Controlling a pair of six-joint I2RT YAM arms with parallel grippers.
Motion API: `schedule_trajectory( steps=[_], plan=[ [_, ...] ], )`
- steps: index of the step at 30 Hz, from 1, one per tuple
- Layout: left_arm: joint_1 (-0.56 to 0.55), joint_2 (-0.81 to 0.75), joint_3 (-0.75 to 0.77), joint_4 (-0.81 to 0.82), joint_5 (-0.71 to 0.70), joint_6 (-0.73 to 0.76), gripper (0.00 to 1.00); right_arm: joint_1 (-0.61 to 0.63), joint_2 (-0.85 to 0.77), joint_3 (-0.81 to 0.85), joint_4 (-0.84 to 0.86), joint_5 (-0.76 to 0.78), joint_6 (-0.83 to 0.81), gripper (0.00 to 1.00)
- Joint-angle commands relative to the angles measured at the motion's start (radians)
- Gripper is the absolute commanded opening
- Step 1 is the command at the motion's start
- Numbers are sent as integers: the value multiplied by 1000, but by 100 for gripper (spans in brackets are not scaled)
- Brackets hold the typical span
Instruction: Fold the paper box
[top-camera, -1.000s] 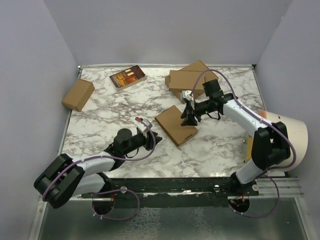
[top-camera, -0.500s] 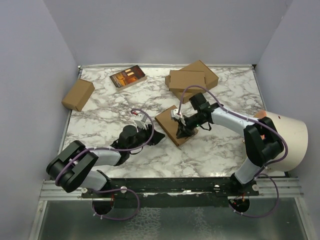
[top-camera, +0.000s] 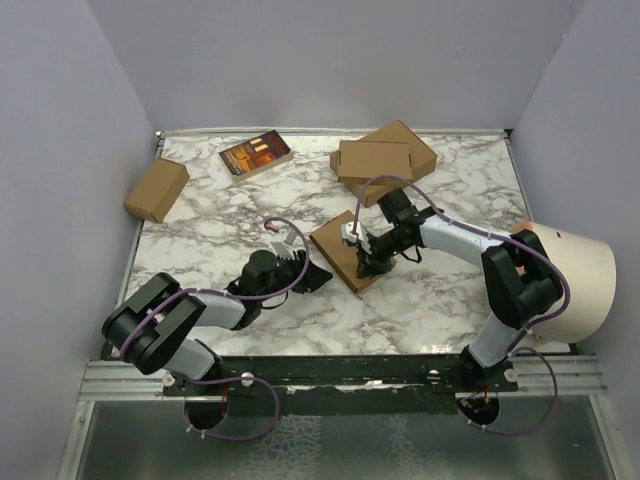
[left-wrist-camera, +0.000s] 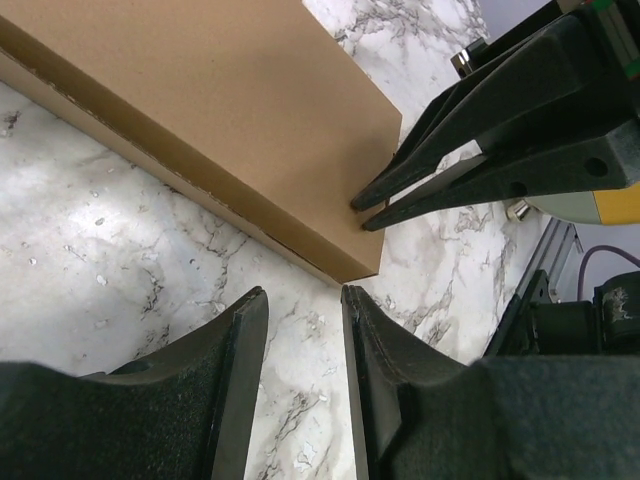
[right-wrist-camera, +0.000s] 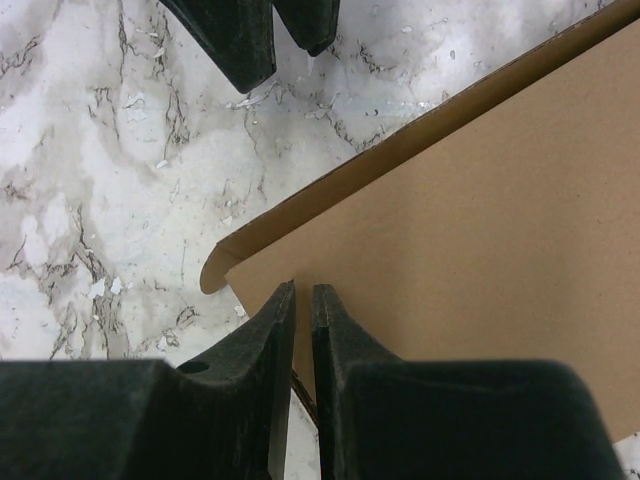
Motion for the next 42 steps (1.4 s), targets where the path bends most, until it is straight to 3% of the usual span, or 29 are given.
schedule_trajectory(
  steps=[1, 8, 15, 19, 29, 36, 42],
  plan=[
    [3, 37, 6, 37, 44, -28, 39, 10, 36, -9, -3, 46, -19, 13],
    [4, 89, 42, -4, 6, -29, 40, 19, 58, -9, -2, 69, -14, 12],
    [26, 37, 44, -14, 42, 41, 40, 20, 84, -1, -11, 79, -11, 12],
    [30, -44, 14, 12, 115, 228, 41, 20, 85, 7, -19, 62, -6, 12],
    [-9, -157, -221, 474, 176, 552, 40, 19, 94, 14, -26, 57, -1, 12],
    [-208, -121, -249, 415, 75, 883, 41, 19, 97, 17, -28, 58, -1, 12],
    [-234, -116, -197, 267, 64, 1111, 42, 20, 102, 19, -31, 54, -1, 12]
  ],
)
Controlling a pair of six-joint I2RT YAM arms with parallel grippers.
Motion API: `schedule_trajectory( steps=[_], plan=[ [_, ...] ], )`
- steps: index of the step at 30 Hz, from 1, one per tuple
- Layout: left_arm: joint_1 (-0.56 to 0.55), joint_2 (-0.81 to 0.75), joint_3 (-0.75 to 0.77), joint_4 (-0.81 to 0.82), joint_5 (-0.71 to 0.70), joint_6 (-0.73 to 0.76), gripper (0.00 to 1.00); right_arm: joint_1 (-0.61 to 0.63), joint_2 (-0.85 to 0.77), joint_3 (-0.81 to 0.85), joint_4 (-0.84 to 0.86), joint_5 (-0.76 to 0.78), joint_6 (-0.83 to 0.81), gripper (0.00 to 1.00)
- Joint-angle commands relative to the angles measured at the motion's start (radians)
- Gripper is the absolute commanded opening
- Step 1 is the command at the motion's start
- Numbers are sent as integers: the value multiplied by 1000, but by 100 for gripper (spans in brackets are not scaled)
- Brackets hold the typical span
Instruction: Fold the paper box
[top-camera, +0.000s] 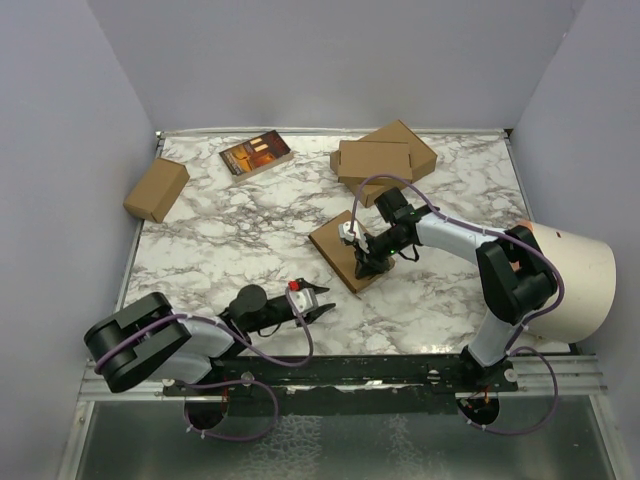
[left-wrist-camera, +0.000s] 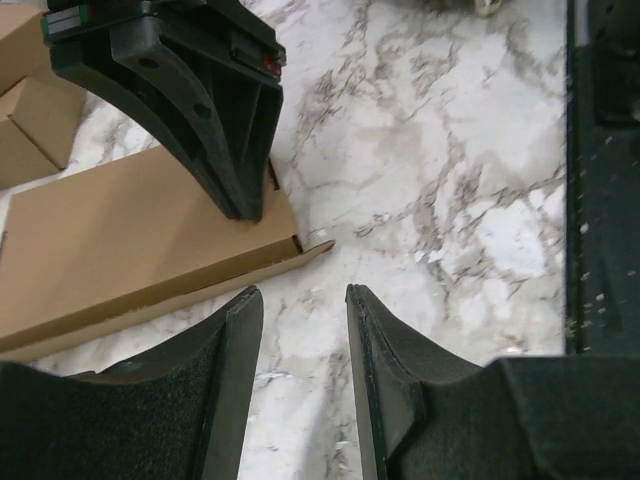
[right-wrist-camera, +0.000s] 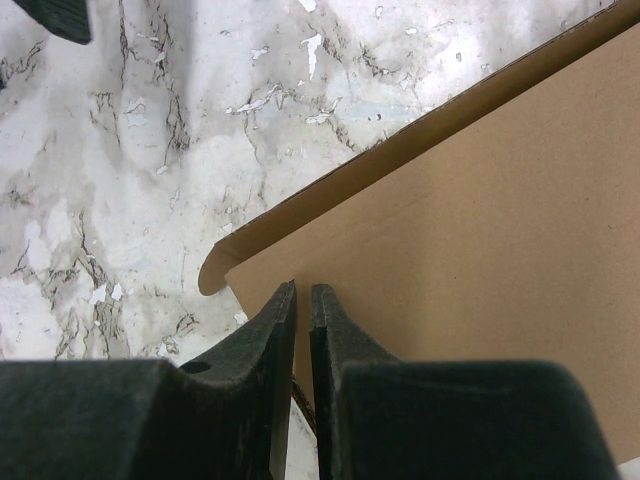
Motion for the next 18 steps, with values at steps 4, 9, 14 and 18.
schedule_trajectory(
  steps=[4, 9, 14, 18],
  plan=[
    [-10, 82, 73, -75, -18, 310, 43, 14, 54, -7, -17, 46, -1, 12],
    [-23, 200, 70, 94, -16, 263, 42, 13, 41, 10, -24, 19, 24, 13],
    [-77, 267, 53, 180, -71, 252, 41, 13, 14, 39, -10, -3, 89, 17],
    [-145, 317, 92, 173, -137, 331, 41, 13, 19, 49, -11, -4, 113, 18]
  ],
)
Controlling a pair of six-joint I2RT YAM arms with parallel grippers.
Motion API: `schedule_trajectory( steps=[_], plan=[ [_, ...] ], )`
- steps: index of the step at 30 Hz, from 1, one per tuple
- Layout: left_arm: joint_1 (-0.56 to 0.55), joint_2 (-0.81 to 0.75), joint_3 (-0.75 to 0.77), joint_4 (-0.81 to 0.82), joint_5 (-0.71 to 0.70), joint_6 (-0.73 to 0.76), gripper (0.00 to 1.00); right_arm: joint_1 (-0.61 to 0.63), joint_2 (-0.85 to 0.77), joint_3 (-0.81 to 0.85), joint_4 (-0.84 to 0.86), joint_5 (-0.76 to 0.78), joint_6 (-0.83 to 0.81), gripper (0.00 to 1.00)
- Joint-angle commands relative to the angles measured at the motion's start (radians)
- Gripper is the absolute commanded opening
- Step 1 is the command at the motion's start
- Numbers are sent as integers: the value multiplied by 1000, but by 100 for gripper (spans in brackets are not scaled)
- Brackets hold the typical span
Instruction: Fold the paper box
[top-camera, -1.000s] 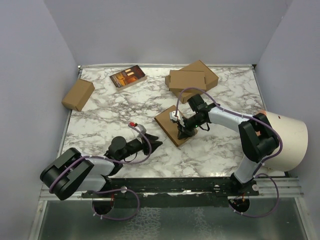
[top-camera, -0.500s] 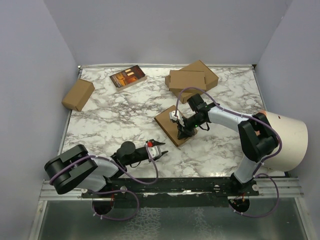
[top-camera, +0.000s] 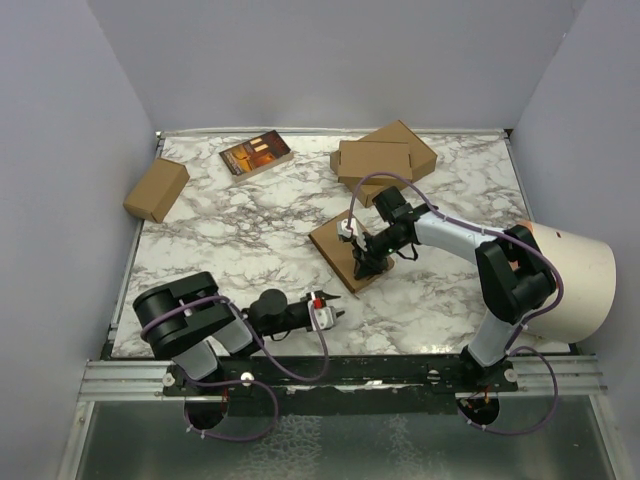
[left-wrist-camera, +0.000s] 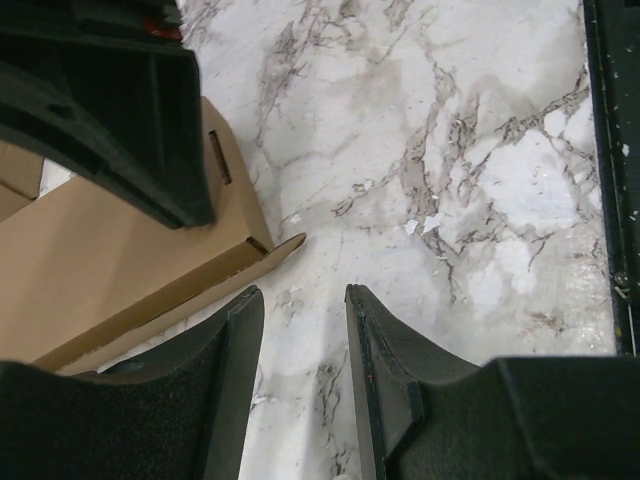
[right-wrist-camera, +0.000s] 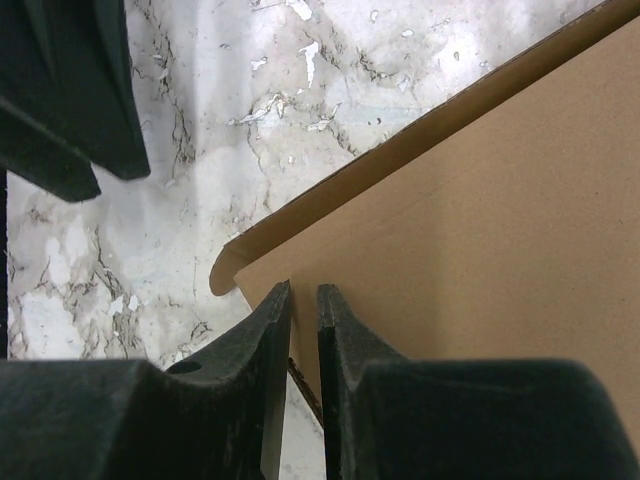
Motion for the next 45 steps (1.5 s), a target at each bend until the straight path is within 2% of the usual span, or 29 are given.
schedule_trajectory(
  steps=[1, 7, 12, 20, 35, 38, 41, 45],
  plan=[
    [-66, 52, 42, 63, -96, 94, 41, 6, 20, 29, 0, 9, 48, 18],
    [-84, 91, 116, -21, -159, 202, 42, 6, 42, 31, -5, 11, 48, 18],
    [-83, 109, 187, -170, -148, 232, 42, 6, 43, 32, -8, 13, 47, 17],
    [-84, 78, 192, -275, -124, 269, 41, 7, 51, 34, -12, 10, 44, 17],
    [-83, 79, 235, -329, -129, 301, 39, 6, 56, 34, -15, 13, 43, 17],
    [-82, 96, 244, -336, -143, 308, 37, 6, 58, 34, -16, 14, 42, 17],
    [-83, 109, 254, -336, -163, 305, 31, 6, 58, 34, -17, 13, 40, 17],
    [-83, 110, 263, -342, -173, 305, 31, 7, 60, 35, -19, 11, 40, 17]
  ],
)
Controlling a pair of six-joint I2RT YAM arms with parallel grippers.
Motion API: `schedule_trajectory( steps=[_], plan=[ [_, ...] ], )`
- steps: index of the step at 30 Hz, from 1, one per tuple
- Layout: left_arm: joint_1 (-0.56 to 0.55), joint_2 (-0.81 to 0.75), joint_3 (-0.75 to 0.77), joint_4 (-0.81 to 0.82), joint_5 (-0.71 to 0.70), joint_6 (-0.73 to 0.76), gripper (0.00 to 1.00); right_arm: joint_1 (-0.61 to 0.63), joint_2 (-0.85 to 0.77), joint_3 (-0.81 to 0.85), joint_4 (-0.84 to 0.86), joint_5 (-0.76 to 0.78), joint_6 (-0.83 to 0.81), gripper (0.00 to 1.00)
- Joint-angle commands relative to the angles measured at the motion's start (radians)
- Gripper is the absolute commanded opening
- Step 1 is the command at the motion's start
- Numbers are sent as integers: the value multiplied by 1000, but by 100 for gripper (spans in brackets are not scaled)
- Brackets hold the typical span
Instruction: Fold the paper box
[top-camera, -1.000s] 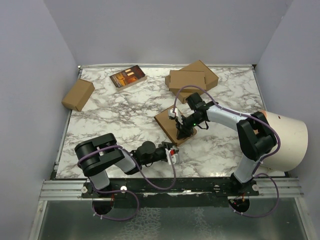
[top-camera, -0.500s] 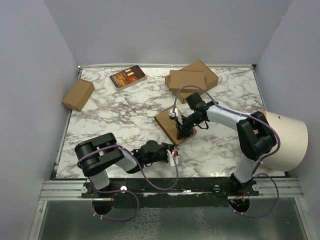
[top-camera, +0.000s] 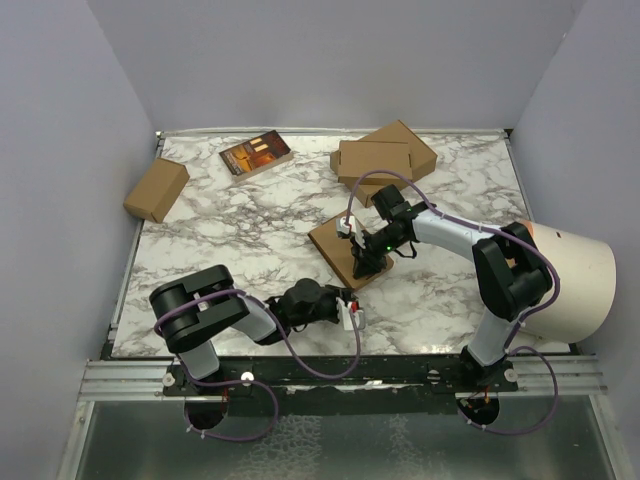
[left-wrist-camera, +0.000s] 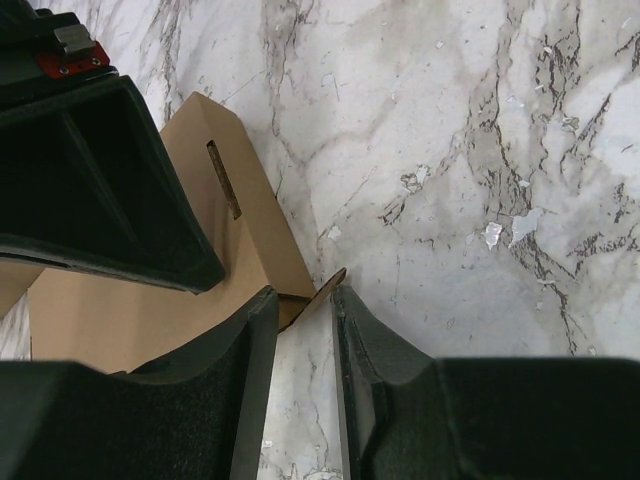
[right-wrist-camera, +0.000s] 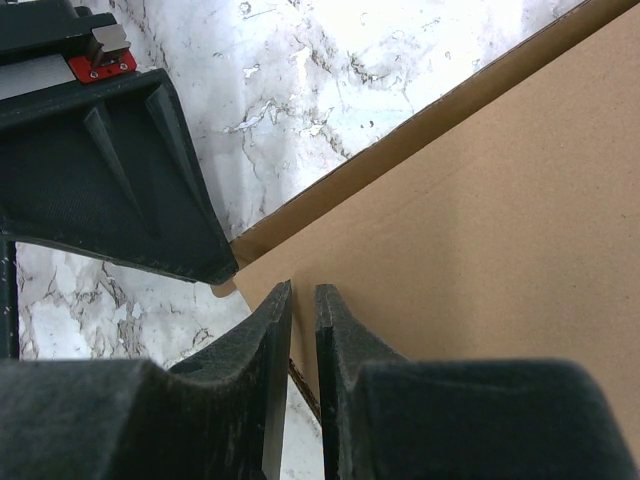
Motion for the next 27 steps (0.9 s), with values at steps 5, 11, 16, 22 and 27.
schedule_trajectory(
  steps=[5, 11, 16, 22, 27],
  plan=[
    [-3, 31, 17, -32, -38, 10, 28, 6, 39, 11, -14, 16, -6, 17],
    [-3, 23, 7, -37, -49, 5, 22, 6, 38, 12, -14, 16, -6, 17],
    [-3, 23, 6, -39, -52, 0, 20, 6, 41, 12, -14, 19, -4, 17],
    [-3, -4, -8, -42, -48, -1, 20, 7, 42, 11, -14, 21, -4, 17],
    [-3, -21, -22, -53, -48, 3, 20, 6, 43, 13, -14, 21, -3, 17]
  ],
)
